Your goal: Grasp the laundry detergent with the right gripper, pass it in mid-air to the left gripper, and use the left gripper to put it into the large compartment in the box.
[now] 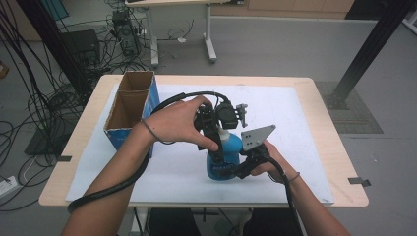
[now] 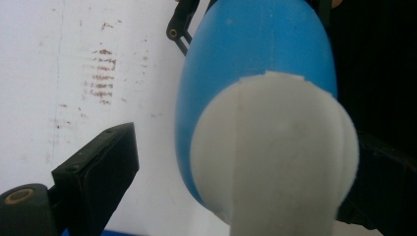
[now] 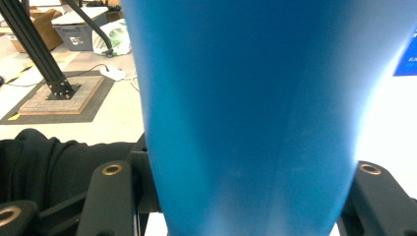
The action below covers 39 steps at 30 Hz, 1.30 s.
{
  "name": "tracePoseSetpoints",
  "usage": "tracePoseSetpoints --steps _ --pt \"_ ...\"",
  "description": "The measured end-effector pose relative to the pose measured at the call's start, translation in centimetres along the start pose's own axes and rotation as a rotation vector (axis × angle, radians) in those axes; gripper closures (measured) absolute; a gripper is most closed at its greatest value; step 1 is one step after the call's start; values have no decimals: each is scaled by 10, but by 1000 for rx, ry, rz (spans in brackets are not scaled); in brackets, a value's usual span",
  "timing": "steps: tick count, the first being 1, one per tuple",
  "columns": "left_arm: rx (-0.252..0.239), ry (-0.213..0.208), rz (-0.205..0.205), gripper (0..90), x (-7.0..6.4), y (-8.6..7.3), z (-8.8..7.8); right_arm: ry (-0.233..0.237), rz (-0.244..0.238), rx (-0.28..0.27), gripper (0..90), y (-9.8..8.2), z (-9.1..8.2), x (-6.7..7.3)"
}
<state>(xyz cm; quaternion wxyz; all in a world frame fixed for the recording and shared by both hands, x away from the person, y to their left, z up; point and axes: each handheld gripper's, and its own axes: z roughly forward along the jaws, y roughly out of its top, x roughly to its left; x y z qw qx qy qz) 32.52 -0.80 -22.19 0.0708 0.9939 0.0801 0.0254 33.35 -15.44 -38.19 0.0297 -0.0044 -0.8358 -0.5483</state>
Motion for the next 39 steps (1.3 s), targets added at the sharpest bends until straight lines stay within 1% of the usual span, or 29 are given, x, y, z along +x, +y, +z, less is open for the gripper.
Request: tracePoseSetpoints --steps 5,11,14,22,25,30,31,32,34,36,38,39 --pt "1 3 1 67 0 0 -1 -2 -1 -1 410 0 0 0" --pt "-3 13 -8 48 0 1 -2 -1 -2 1 411 0 0 0" --pt "-9 22 -2 47 -1 1 -2 0 -1 0 410 0 0 0" --pt "-7 24 -2 52 -1 1 -4 2 -3 0 411 1 1 1" --pt "-11 25 2 58 -1 2 -5 1 -4 4 411 1 1 1" --pt "-2 22 10 65 -3 3 -4 4 0 1 411 3 1 2" --pt "-1 22 10 66 -3 4 -3 2 -8 2 411 3 1 2" --pt "1 22 12 67 -3 4 -3 4 -5 1 411 3 0 2" --pt "2 21 16 67 -4 5 -3 2 -13 3 411 4 0 2" --pt "5 20 23 68 -5 6 -3 6 -5 0 411 5 0 2" --pt "11 19 26 70 -6 7 -3 4 -15 5 411 5 0 2" --pt "13 20 27 71 -6 7 -2 6 -11 3 411 5 0 2"
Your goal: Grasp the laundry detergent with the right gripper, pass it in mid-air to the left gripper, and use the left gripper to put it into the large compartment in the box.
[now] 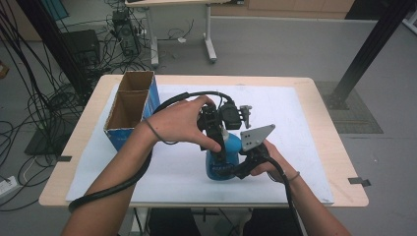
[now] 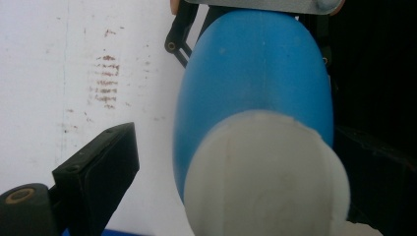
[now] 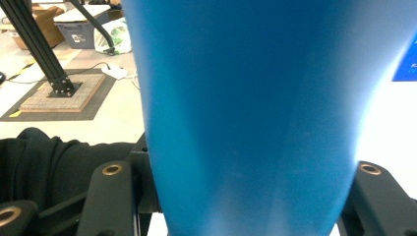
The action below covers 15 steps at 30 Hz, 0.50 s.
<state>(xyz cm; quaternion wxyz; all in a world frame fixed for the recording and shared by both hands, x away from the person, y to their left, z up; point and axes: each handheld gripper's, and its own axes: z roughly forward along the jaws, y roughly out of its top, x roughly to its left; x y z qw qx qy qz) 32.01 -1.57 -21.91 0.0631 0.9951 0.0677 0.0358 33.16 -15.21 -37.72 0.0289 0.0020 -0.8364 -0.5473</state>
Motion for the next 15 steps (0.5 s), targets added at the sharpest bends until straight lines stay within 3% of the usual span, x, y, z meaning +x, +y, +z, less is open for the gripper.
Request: tracePoseSetpoints --steps 15 --pt "21 -3 14 115 -2 4 5 1 -4 -11 411 2 -1 2"
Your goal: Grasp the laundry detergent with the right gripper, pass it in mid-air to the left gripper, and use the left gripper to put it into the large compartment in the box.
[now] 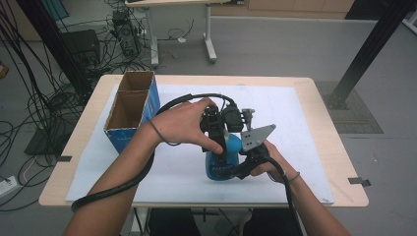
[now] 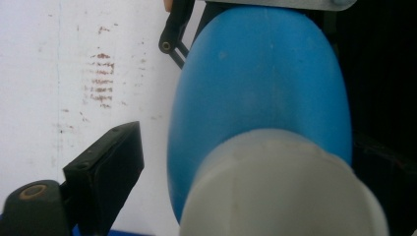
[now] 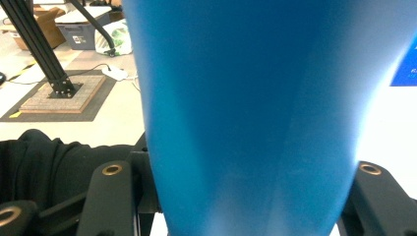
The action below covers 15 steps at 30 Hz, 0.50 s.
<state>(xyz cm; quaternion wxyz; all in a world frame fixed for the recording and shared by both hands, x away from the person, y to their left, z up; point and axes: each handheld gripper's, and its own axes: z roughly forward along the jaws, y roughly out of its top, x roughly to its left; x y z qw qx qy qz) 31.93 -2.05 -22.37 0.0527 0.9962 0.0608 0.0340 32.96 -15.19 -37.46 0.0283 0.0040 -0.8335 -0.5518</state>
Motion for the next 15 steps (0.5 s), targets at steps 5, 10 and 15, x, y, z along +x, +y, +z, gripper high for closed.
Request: tracePoseSetpoints --steps 5,10,15 --pt "7 9 0 158 -1 1 0 -6 -4 3 411 0 0 0" --pt "-2 11 -2 212 0 0 -2 -1 -1 2 411 0 1 0" --pt "-12 3 -5 269 0 0 -3 0 2 3 411 0 1 1"
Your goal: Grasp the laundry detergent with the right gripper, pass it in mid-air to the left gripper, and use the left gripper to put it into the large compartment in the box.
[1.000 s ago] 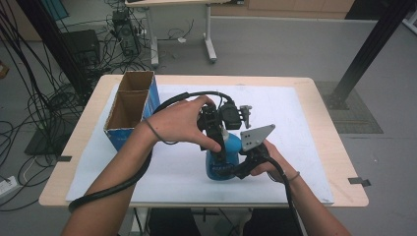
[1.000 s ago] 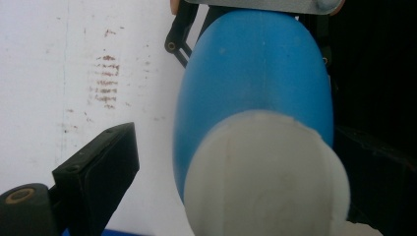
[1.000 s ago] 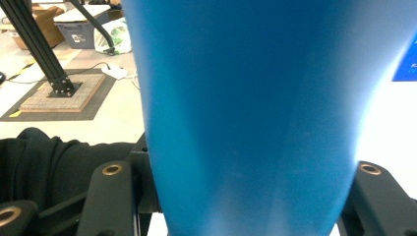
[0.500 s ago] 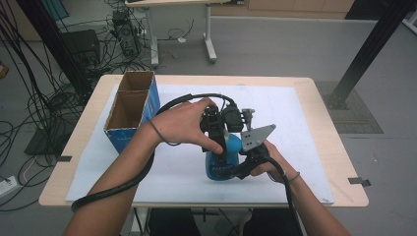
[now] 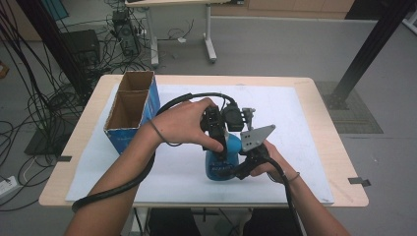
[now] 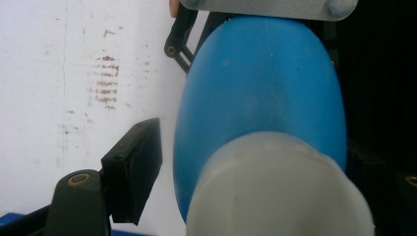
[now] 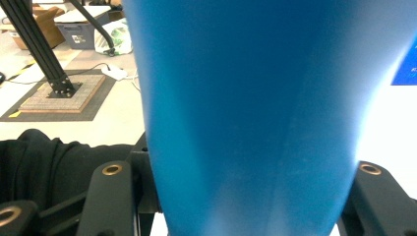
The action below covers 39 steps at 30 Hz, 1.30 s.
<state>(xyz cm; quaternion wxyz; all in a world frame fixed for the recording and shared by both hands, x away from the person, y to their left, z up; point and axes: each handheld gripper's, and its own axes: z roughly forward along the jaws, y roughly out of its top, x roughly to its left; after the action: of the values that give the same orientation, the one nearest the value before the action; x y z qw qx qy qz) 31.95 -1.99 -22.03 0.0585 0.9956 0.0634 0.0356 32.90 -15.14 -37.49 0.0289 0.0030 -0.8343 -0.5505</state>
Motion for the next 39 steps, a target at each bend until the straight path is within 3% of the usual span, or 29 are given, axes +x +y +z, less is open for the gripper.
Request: tracePoseSetpoints --steps 6,39 --pt "-7 -15 8 368 -2 0 -1 -8 -6 -2 411 0 -1 -1" --pt "20 -11 -10 372 -3 1 -1 -5 -8 2 411 0 1 -1"
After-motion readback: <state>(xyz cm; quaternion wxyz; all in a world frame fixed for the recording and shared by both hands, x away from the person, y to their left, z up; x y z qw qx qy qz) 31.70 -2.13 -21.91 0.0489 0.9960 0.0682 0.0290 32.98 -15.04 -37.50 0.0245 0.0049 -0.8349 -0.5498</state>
